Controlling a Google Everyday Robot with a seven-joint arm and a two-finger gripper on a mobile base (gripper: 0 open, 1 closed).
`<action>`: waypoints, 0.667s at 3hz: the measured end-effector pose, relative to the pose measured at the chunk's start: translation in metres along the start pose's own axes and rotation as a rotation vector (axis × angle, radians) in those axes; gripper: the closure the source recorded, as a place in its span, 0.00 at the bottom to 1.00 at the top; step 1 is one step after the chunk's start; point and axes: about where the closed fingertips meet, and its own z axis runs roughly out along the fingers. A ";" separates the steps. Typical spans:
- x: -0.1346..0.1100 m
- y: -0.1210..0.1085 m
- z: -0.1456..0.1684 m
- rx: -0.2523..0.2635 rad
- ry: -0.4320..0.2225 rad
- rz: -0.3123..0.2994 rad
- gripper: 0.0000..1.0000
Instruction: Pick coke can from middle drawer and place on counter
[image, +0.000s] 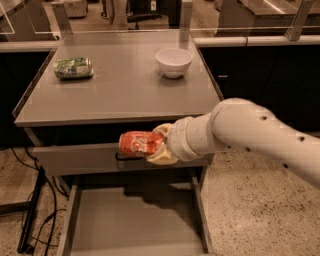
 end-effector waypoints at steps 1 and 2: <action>-0.045 -0.040 -0.037 0.068 0.004 -0.061 1.00; -0.046 -0.040 -0.037 0.067 0.004 -0.063 1.00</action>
Offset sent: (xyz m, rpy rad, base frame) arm 0.0124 0.0021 0.0497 -0.0211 -0.0621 -0.0023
